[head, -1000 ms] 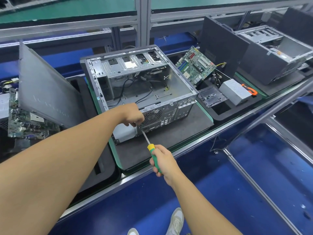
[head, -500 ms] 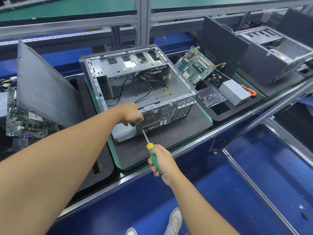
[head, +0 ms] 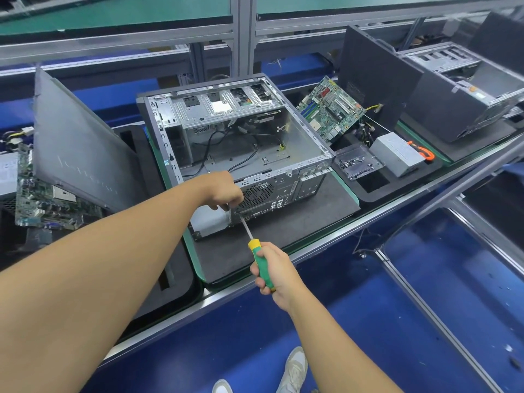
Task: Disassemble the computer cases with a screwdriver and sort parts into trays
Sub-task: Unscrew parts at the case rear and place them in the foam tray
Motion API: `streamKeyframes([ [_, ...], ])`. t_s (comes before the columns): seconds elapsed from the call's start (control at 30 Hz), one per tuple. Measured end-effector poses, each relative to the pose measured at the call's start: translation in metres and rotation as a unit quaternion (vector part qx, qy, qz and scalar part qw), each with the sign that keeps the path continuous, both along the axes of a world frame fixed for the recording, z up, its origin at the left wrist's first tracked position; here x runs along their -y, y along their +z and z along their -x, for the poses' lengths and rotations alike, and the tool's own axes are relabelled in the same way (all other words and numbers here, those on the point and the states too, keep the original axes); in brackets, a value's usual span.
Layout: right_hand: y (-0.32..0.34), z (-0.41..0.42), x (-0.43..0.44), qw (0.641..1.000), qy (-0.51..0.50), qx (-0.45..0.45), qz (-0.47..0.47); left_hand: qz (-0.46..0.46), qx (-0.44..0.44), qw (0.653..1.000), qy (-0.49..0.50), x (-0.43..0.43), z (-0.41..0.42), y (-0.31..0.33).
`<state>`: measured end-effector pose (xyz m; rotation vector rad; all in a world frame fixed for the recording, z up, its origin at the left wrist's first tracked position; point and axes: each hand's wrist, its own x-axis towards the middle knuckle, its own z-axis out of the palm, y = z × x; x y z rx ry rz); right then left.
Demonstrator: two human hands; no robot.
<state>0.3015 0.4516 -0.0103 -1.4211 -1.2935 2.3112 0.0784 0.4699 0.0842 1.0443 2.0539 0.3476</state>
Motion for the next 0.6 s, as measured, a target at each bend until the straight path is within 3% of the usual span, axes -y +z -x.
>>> streamKeyframes([
  [0.1,-0.002,-0.004,-0.011,0.99,-0.013,-0.068,0.123,0.003,0.006,1.0,0.003,-0.001,-0.001,0.0],
  [0.2,-0.007,-0.008,-0.021,0.957,-0.021,-0.152,0.246,0.008,0.013,1.0,0.011,-0.001,-0.001,0.0],
  [0.3,-0.015,-0.008,-0.02,0.945,-0.019,-0.174,0.277,0.014,0.011,1.0,0.012,-0.001,-0.002,0.001],
  [0.37,-0.016,-0.006,-0.02,0.955,-0.015,-0.155,0.251,0.016,0.01,1.0,0.011,-0.002,-0.002,0.002],
  [0.4,-0.014,-0.006,-0.02,0.971,-0.009,-0.128,0.201,0.017,0.01,1.0,0.01,-0.001,-0.002,0.002],
  [0.47,-0.008,-0.006,-0.018,0.999,0.035,-0.023,-0.022,0.018,0.007,1.0,0.008,-0.002,-0.003,0.003],
  [0.5,-0.005,-0.007,-0.014,0.982,0.067,0.048,-0.17,0.019,0.004,1.0,0.009,-0.002,-0.004,0.003],
  [0.53,-0.004,-0.007,-0.009,0.94,0.095,0.119,-0.307,0.02,0.001,1.0,0.01,-0.002,-0.004,0.004],
  [0.6,-0.001,-0.006,0.002,0.848,0.13,0.222,-0.463,0.023,-0.005,1.0,0.008,-0.003,-0.005,0.007],
])
